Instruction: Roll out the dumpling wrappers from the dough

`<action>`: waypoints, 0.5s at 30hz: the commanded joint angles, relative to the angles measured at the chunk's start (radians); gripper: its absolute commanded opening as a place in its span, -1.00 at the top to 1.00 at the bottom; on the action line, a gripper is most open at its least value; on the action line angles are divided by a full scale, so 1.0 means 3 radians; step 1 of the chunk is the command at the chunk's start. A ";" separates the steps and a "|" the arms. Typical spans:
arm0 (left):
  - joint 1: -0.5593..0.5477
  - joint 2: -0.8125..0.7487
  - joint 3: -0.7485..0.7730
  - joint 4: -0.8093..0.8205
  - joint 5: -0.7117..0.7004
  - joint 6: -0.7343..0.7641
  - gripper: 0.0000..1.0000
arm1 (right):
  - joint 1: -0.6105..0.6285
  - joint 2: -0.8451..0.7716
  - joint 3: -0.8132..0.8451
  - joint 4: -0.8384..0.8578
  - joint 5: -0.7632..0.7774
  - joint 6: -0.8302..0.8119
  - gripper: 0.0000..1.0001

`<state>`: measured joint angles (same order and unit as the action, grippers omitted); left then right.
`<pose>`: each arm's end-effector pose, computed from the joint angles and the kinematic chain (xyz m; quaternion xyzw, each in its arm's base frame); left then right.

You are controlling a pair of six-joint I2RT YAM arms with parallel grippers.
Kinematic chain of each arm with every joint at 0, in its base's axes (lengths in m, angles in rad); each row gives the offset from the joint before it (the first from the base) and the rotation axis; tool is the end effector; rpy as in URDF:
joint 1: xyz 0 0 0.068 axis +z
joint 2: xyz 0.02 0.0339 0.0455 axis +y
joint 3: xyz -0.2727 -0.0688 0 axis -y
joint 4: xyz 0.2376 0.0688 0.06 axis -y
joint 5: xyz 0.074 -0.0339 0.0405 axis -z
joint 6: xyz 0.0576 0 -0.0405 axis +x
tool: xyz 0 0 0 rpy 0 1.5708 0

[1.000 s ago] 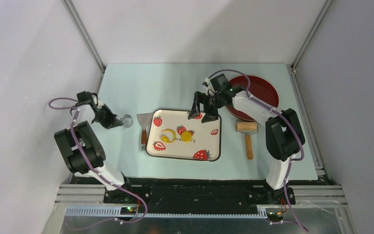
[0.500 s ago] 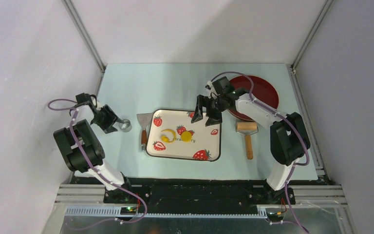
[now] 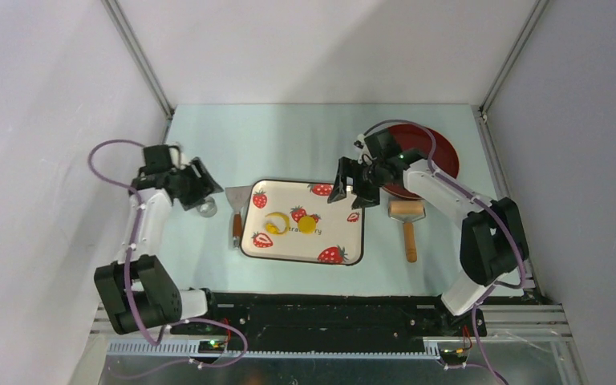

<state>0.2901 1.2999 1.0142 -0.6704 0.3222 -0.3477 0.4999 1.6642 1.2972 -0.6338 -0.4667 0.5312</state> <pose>0.2602 0.0586 0.2618 -0.2489 0.9086 -0.1614 0.2941 0.3004 0.1936 0.2502 -0.0504 0.9346 0.3279 0.1286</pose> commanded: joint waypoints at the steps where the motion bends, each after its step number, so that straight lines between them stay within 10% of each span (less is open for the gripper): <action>1: -0.0579 -0.0018 -0.0158 -0.0066 -0.0221 -0.0055 -0.32 | -0.0028 -0.0232 -0.0130 -0.0041 0.0103 0.0057 -0.72; 15: -0.1325 0.0412 -0.0487 0.0023 -0.0960 -0.0186 0.00 | -0.0093 -0.0519 -0.0539 0.0063 0.0086 0.0134 -0.69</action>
<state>-0.0986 1.3991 0.8753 -0.6903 0.1013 -0.3923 0.4786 1.5364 1.1442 -0.6292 -0.4427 0.5678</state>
